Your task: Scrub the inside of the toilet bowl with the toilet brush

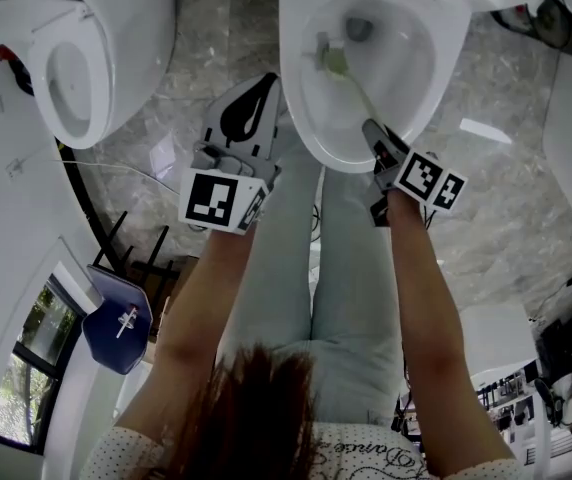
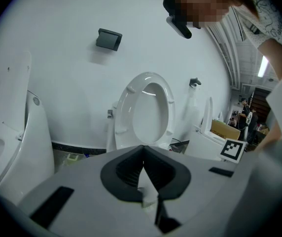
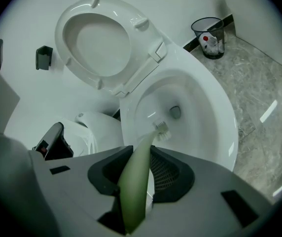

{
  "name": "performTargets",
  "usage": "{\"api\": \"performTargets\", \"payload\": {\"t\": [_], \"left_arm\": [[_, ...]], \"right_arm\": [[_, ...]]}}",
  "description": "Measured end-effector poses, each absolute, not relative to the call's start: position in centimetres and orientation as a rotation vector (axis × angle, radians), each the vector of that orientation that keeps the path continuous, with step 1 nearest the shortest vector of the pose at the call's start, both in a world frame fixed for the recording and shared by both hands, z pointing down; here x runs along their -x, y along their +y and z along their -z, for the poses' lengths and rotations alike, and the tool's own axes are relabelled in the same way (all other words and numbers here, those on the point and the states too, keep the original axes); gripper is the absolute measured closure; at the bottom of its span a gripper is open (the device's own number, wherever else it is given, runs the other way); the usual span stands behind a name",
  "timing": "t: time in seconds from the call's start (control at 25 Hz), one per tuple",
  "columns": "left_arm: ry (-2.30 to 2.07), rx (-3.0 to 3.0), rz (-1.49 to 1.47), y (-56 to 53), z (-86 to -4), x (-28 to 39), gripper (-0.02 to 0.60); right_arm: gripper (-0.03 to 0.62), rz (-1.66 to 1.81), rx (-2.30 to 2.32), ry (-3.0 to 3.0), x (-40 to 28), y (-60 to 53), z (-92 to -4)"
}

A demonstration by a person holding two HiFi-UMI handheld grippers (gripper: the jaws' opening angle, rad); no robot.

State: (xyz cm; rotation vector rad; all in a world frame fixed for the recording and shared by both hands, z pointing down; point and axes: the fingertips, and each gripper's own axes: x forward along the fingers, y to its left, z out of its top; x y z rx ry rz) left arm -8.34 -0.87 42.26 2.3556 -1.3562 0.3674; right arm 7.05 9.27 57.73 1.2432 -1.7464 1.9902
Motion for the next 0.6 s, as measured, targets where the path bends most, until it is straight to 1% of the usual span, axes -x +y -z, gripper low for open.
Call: {"api": "performTargets", "payload": {"t": [0.36,0.6], "left_arm": [[-1.357,-2.351,-0.363,-0.9,-42.4,8.4,0.578],[-1.368,-2.349,-0.356,-1.1,-42.2,8.8,0.578]], "right_arm": [[0.474,-2.015,-1.272,-1.802,-6.2,4.6,-57.7],[0.474,-2.025,-1.298,-1.814,-5.9,3.4,-57.2]]}}
